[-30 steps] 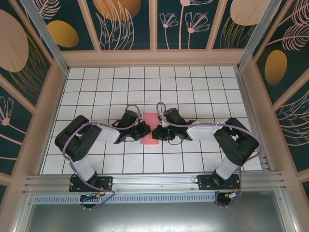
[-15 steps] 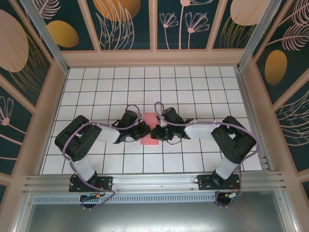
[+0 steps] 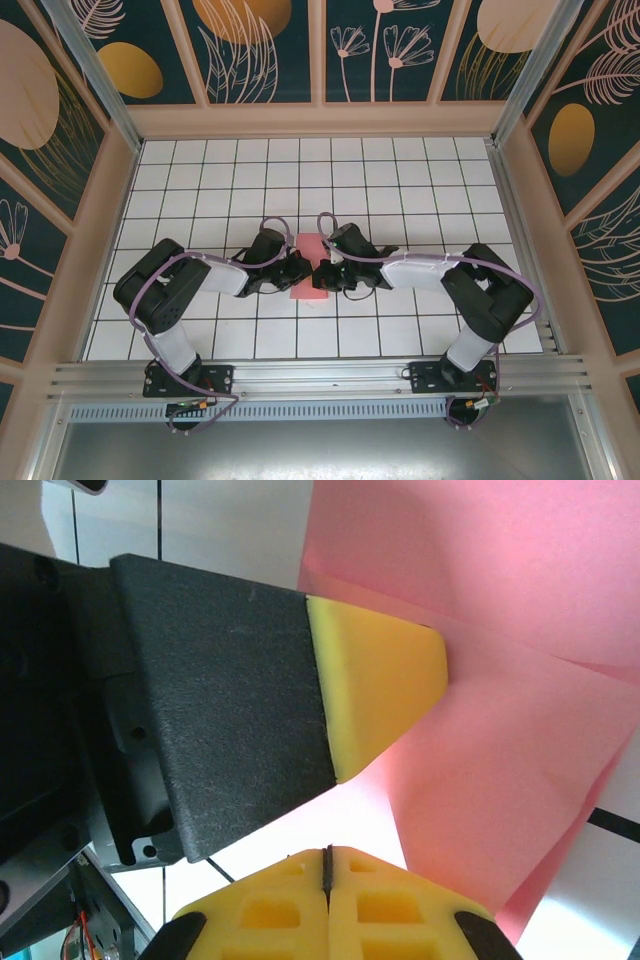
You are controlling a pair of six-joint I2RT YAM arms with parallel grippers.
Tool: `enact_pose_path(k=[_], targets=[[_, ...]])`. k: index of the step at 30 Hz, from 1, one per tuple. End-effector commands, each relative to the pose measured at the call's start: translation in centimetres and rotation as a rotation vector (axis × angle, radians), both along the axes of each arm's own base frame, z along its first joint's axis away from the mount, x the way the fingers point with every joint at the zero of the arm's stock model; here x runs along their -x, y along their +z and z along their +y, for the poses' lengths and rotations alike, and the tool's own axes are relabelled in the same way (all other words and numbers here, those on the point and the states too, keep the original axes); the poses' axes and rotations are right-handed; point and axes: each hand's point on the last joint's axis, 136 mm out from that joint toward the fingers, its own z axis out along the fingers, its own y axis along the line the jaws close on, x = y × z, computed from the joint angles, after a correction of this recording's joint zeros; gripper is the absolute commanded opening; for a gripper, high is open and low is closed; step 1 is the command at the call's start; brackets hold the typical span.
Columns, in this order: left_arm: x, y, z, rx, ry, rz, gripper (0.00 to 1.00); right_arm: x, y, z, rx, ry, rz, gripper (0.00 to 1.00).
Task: Fold a paper plane with a square sheet of paper (pick it up from the middle)
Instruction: Fold the triangle a second time at the center of the table.
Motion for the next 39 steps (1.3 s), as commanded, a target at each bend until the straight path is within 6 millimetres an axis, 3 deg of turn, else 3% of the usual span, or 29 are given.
enact_pose_path(k=[1, 9, 28, 34, 39], targets=[[1.0, -2.1, 0.9, -0.056, -0.011, 0.044, 0.0, 0.0, -0.9, 0.0, 0.034, -0.006, 0.015, 0.05], [1.1, -2.1, 0.9, -0.056, -0.015, 0.044, 0.0, 0.5, -3.0, -1.1, 0.085, -0.018, 0.046, 0.05], [1.3, -2.4, 1.2, -0.072, -0.012, 0.049, 0.0, 1.6, -4.5, -2.9, 0.131, -0.029, 0.079, 0.08], [1.3, -2.4, 1.3, -0.075, -0.011, 0.048, 0.0, 1.6, -4.1, -3.2, 0.138, -0.03, 0.064, 0.09], [1.2, -2.4, 1.3, -0.075, -0.01, 0.049, 0.0, 0.8, -1.2, -1.8, 0.084, -0.003, 0.008, 0.11]])
